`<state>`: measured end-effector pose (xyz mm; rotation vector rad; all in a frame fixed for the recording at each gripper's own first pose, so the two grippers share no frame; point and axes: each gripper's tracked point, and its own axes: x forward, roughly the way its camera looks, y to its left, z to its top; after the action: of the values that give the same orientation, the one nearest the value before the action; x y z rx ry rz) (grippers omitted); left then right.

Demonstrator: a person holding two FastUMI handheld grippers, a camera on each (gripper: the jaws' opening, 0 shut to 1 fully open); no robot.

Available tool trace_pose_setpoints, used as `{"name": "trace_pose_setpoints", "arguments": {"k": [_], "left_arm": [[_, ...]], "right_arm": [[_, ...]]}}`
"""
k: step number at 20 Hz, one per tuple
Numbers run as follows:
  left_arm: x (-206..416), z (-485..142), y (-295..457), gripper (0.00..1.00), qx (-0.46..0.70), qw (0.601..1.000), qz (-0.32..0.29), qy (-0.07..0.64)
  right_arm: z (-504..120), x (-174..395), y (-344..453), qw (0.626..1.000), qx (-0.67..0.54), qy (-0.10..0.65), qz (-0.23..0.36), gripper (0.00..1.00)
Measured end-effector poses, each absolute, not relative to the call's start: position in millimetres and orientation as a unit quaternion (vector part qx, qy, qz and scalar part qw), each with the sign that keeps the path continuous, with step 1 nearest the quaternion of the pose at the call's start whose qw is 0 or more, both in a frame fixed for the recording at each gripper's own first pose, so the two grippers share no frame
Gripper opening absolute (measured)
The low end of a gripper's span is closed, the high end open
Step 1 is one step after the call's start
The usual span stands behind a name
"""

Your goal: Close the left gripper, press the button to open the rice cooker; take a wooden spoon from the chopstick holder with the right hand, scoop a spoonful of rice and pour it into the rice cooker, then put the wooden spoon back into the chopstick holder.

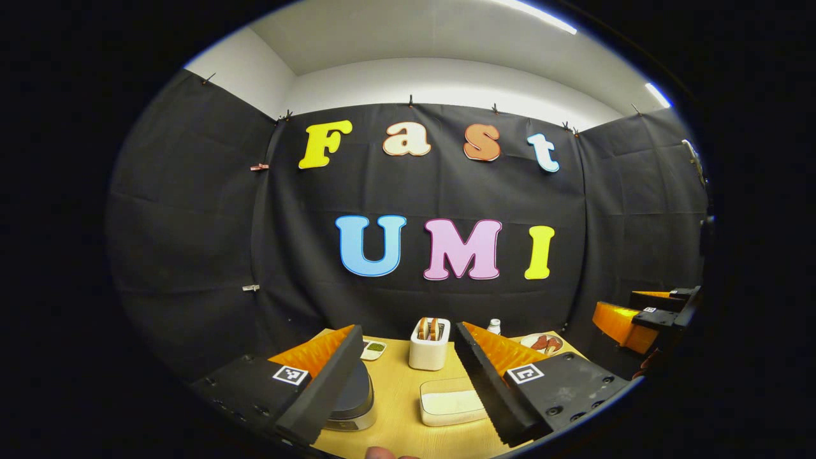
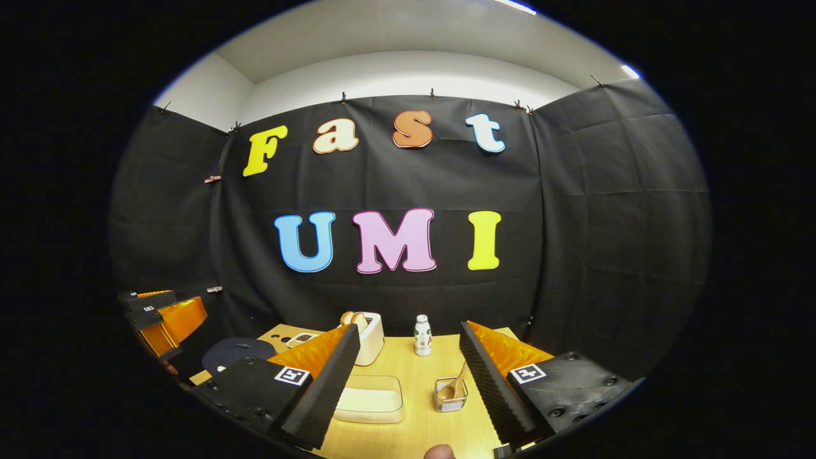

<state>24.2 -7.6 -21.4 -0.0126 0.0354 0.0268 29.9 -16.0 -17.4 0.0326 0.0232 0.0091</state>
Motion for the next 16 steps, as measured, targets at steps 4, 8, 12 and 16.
{"name": "trace_pose_setpoints", "arguments": {"k": [4,8,12,16], "left_arm": [[25.6,-26.1,-10.5,0.98,-0.007,1.000,0.011,0.022],[26.6,-34.3,-8.8,0.97,-0.011,0.999,0.017,0.032],[23.0,-57.0,4.8,0.98,-0.026,0.997,0.030,0.063],[16.1,-82.2,30.1,0.96,-0.037,0.993,0.051,0.096]], "right_arm": [[-24.5,28.8,-24.6,1.000,0.013,0.019,-0.002,0.98],[-31.0,31.9,-31.7,1.000,0.017,0.026,-0.003,0.98],[-42.5,36.3,-29.8,0.999,0.013,0.039,0.007,1.00],[-50.7,44.5,-28.0,0.999,0.014,0.048,0.017,1.00]]}}
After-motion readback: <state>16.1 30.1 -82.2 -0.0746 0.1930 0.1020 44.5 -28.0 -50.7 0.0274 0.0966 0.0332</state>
